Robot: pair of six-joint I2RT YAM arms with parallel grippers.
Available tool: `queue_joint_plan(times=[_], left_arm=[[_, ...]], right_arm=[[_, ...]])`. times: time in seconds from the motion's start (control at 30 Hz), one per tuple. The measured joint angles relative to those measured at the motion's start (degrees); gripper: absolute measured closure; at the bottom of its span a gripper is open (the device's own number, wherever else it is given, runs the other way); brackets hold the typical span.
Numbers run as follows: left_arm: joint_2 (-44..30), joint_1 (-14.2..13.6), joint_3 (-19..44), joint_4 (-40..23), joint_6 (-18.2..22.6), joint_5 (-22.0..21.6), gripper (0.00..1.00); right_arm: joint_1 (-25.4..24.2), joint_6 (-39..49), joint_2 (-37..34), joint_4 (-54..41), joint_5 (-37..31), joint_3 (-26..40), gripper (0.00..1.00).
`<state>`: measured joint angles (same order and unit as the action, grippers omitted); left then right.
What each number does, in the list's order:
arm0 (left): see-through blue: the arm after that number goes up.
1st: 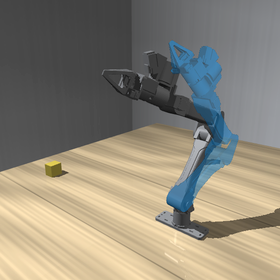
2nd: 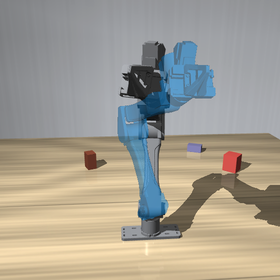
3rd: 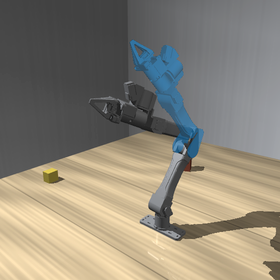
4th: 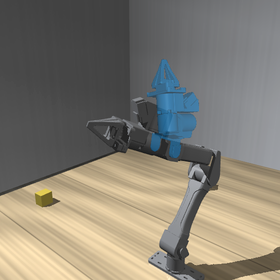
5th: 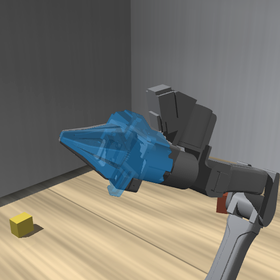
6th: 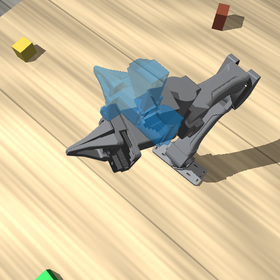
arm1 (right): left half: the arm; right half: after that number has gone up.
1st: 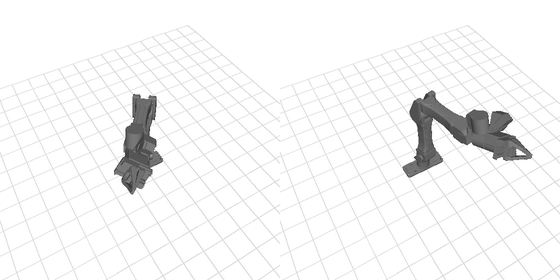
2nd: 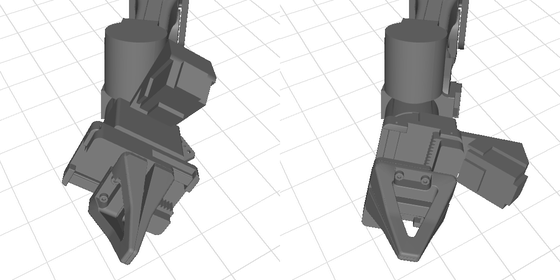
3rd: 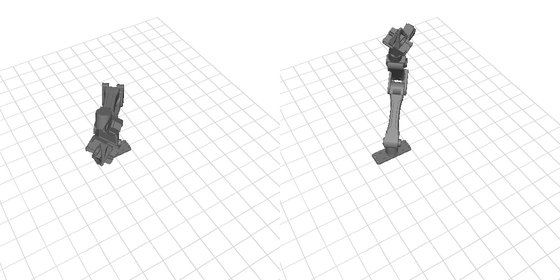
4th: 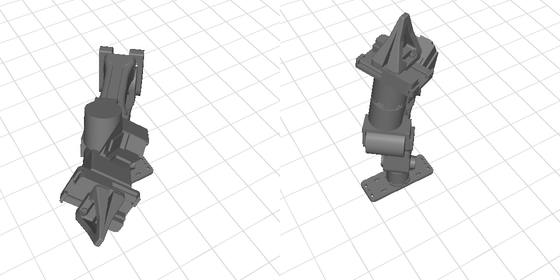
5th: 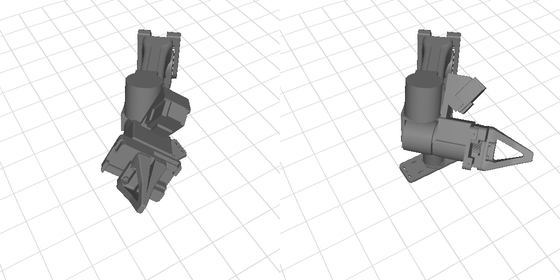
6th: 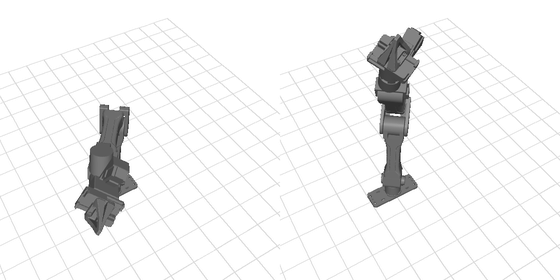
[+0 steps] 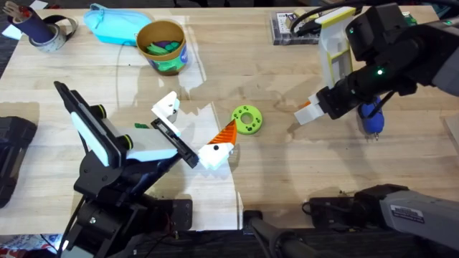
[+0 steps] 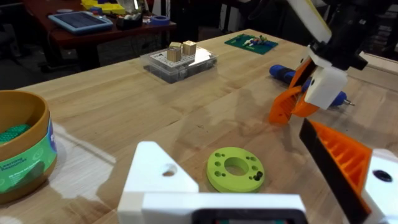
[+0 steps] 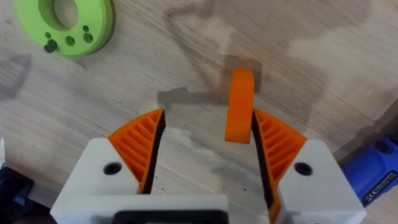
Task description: Pick up the gripper from the table and insert it into the empty holder that is missing its gripper. Then pick up a screw, insert it into the mounting hole, and use the screwdriver to tighten it. Finally, clean up the table by picking up the vegetable and placing it into the bucket.
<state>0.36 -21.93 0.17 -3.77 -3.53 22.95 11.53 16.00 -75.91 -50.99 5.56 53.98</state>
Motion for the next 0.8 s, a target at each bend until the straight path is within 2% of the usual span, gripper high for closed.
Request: queue_joint_plan(times=[0.53, 0.8], left_arm=[[-0.35, 0.00, 0.19, 0.52, 0.04, -0.10, 0.009], [-0.35, 0.00, 0.19, 0.52, 0.04, -0.12, 0.009]], right_arm=[[-0.46, -2.11, -0.83, 1.46, -3.00, -0.02, 0.172], [-0.46, -3.64, -4.19, 3.28, -3.62, -0.04, 0.172]])
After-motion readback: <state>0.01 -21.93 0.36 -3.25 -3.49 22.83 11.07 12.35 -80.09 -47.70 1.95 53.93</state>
